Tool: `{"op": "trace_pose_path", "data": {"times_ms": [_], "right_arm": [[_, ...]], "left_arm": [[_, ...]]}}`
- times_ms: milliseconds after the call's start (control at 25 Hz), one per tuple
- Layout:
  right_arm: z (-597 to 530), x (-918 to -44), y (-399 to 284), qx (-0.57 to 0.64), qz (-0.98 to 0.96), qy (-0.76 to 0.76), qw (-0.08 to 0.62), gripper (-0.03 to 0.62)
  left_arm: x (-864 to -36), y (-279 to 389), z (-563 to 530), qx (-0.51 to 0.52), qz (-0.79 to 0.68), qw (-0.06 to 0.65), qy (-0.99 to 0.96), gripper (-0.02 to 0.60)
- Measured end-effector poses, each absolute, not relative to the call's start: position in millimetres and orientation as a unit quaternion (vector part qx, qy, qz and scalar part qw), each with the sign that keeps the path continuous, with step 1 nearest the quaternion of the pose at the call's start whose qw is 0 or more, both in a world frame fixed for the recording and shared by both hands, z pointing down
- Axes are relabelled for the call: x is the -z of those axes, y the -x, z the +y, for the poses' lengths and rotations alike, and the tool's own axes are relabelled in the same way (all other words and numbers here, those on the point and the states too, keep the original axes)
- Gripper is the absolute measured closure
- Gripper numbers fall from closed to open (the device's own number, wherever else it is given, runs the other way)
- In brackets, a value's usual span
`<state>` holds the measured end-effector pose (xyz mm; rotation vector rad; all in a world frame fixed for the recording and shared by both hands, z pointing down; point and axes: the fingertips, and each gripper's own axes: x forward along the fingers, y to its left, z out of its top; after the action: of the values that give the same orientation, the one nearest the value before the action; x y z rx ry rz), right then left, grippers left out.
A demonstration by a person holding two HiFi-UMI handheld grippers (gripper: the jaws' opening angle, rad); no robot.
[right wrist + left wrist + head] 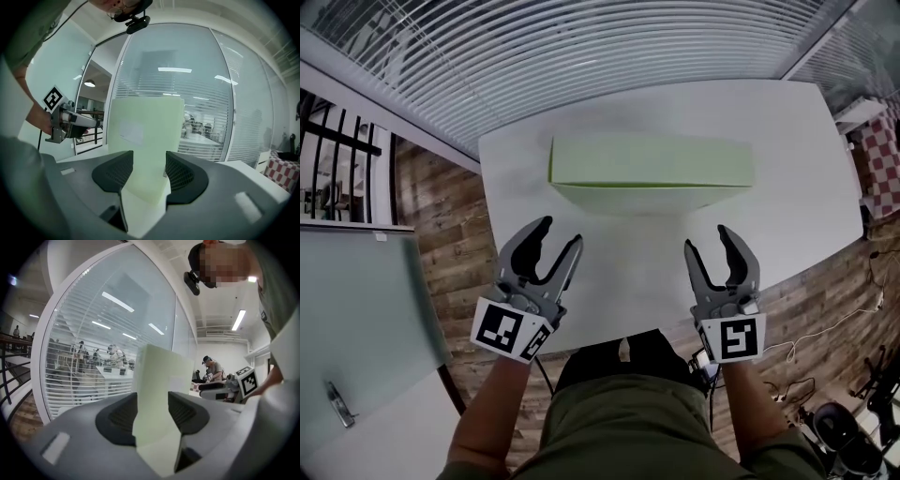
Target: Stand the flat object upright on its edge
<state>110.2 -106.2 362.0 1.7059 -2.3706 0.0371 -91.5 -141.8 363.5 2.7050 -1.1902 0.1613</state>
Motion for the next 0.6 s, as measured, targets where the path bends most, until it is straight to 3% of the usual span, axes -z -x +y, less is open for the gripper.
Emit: {"op": "trace_pose_path", "data": {"times_ms": [320,600], "right_arm": [[-90.9,-339.8,-98.4,-0.001,-0.810,-0.578,0.097,0.448],[-77.9,-324.2,-91.4,0.007,-0.810,-0.579,0.089,0.494]], "left_arm": [[-345.1,93.0,-121.9,-0.057,-0.388,0.072,-0.917,0.457],[-328.3,87.8,-107.2,-0.055,-0.370,0.061,-0.925,0.491]]}}
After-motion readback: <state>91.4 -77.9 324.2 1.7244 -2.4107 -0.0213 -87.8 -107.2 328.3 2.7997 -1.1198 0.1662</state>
